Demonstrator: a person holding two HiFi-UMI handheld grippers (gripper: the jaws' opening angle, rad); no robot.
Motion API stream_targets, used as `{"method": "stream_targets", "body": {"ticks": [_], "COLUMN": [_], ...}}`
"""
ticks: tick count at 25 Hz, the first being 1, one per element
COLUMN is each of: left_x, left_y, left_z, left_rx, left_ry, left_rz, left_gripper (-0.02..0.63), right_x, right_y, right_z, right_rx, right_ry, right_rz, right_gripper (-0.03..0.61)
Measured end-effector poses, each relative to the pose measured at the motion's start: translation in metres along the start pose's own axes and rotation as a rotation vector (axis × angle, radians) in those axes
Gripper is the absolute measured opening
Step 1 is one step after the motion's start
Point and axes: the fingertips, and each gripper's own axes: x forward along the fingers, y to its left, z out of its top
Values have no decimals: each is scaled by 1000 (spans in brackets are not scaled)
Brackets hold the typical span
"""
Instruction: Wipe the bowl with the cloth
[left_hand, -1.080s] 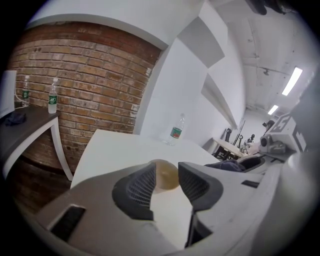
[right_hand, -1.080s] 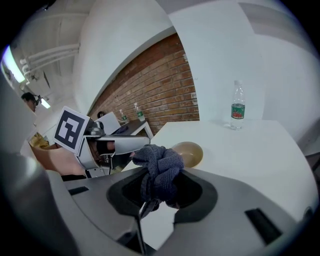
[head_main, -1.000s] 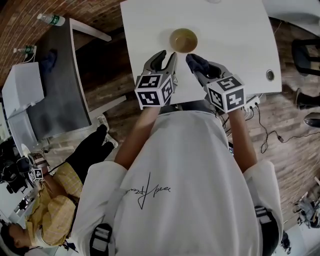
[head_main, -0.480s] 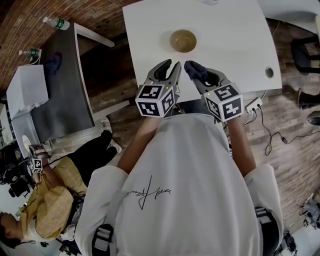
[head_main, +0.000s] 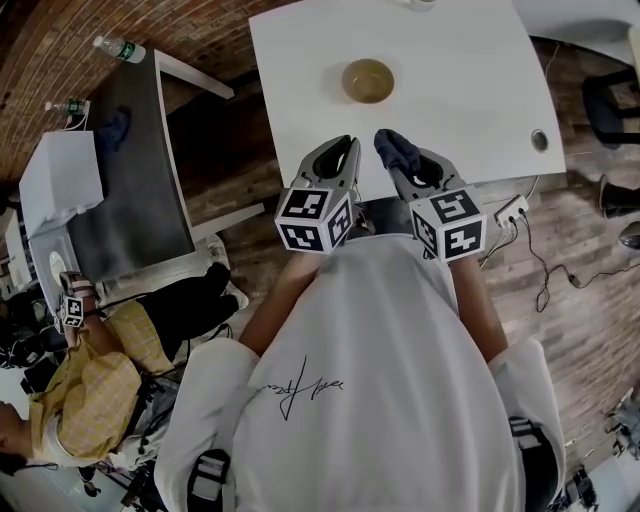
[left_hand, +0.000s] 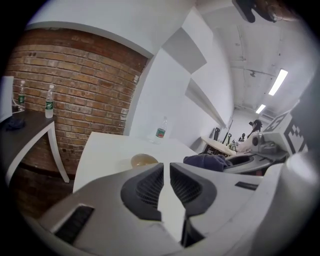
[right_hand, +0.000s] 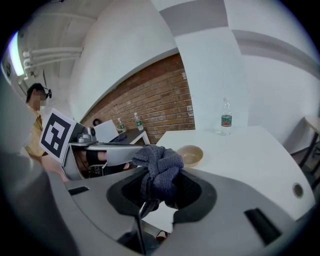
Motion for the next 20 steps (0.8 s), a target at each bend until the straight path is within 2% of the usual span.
{"method": "stream_targets", "body": {"ticks": [2,5,8,13,20], "left_x": [-5,-13,-24,-37,-56], "left_y": [-1,-4,-5,-6,-16], "left_z": [-3,-10,-13,-18,-10], "left_rx": [12,28,41,61,49], "left_ry": [4,18,20,30,-44], "left_rz": [7,6,10,28,-26], "left_gripper": [-8,-14,-14,-11,-14], "right_x": [-5,-14,-23,-31,-46], "right_y": [3,10,18,31,40], "right_z": [0,-3,0,2,-4], "right_rx": [32,85,92,129,76], "right_ry": [-18,-39,-57,-83,-74], "right_rz": [-8,-16,-21,37,-8], "right_gripper": [104,104,104,104,103]}}
